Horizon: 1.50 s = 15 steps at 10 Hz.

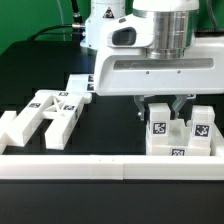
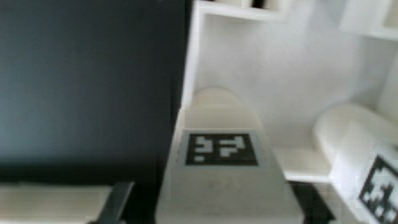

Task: Assemble chair

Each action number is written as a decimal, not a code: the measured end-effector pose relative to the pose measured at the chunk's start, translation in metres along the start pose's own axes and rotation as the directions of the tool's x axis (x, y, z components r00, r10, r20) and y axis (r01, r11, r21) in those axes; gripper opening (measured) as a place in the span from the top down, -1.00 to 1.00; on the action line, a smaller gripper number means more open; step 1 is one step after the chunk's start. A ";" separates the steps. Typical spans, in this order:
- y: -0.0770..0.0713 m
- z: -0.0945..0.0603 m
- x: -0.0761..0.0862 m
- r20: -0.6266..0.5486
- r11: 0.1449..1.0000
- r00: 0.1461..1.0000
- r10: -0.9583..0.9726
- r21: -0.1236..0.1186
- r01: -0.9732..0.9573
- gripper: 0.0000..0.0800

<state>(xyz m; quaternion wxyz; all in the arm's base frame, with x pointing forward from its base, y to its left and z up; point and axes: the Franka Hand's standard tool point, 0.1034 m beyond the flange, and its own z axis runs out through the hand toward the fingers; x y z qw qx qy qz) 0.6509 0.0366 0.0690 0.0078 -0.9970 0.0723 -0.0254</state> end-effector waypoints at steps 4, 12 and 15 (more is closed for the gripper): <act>-0.007 0.000 -0.002 0.001 0.933 0.933 0.359 0.001 -0.359 0.27; -0.012 0.001 -0.003 0.017 0.436 0.436 0.900 0.007 -0.900 0.27; -0.012 0.001 -0.003 0.017 0.454 0.454 0.891 0.007 -0.891 0.04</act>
Offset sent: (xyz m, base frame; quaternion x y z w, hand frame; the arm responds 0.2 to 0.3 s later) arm -0.0090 0.0026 -0.0020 -0.0097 0.0054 0.2023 0.9793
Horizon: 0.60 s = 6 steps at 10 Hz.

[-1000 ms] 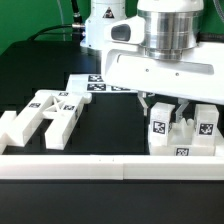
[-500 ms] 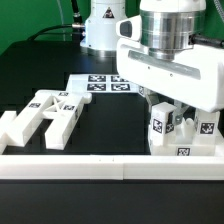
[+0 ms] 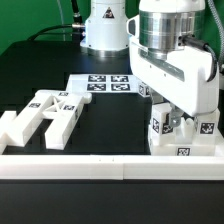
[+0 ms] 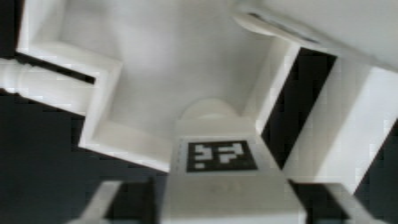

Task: Assemble chair

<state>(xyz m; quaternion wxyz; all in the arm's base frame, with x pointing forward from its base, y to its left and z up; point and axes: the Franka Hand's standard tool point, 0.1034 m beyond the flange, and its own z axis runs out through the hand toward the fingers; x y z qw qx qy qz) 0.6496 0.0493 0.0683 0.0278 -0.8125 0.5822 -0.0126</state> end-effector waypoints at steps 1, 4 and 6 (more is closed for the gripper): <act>0.000 0.000 0.000 0.001 0.999 0.999 -0.033 -0.002 0.033 -0.31; 0.003 0.001 0.002 0.003 0.971 0.971 -0.240 -0.011 0.240 -0.60; 0.002 0.000 0.000 0.002 0.905 0.905 -0.426 -0.012 0.426 -0.62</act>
Offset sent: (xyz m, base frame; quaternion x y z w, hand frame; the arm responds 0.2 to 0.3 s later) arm -0.0009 -0.0014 0.0017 -0.0222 0.0007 -0.1960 0.9803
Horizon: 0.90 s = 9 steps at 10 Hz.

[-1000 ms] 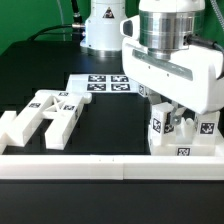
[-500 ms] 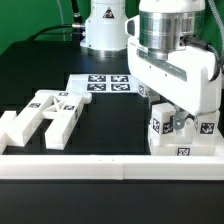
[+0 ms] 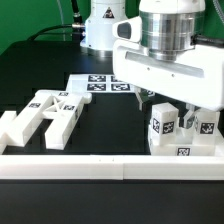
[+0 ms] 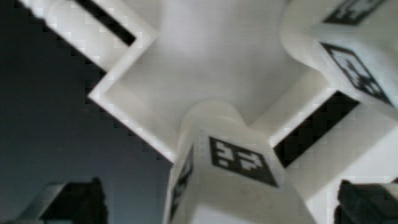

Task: Assemble chair

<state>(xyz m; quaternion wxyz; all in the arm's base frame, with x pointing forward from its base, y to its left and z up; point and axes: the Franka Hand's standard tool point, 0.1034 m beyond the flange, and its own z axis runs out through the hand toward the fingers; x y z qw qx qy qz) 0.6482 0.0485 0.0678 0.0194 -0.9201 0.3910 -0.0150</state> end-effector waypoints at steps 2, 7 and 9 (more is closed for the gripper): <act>0.001 -0.001 0.003 -0.002 0.983 0.983 -0.181 0.001 0.181 -0.62; 0.002 -0.001 0.005 -0.007 0.844 0.844 -0.536 -0.006 0.536 -0.62; 0.002 -0.001 0.005 -0.010 0.787 0.787 -0.617 -0.008 0.617 -0.62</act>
Offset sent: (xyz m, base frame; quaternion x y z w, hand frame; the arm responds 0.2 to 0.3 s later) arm 0.0042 0.0050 0.0022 -0.0151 -0.0099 -0.2428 0.9699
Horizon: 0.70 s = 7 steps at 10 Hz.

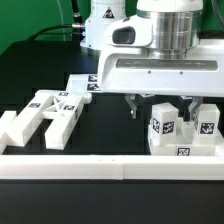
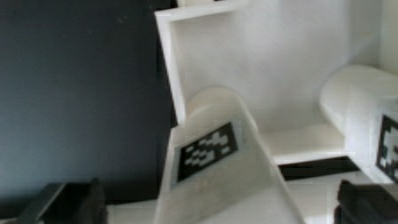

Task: Assemble chair

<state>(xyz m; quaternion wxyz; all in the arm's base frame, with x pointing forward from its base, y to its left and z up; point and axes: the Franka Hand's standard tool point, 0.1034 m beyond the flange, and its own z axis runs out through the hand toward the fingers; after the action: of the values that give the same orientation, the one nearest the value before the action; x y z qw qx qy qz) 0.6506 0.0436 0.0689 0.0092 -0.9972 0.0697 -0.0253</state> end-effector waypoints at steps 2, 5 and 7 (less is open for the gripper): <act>0.001 0.001 -0.001 0.002 0.991 0.991 -0.130 -0.010 0.130 -0.62; 0.002 0.002 -0.001 0.004 0.990 0.990 -0.144 -0.009 0.144 0.04; 0.002 0.002 -0.001 0.004 0.991 0.991 -0.133 -0.009 0.133 0.28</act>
Offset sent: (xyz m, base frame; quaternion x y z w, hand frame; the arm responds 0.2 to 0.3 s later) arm 0.0028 0.0015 -0.0012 0.0050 -0.0035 -0.0019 1.0000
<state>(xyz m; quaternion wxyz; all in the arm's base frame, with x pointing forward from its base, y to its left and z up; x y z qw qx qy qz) 0.6494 0.0422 0.0671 0.0029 -0.9997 0.0031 -0.0238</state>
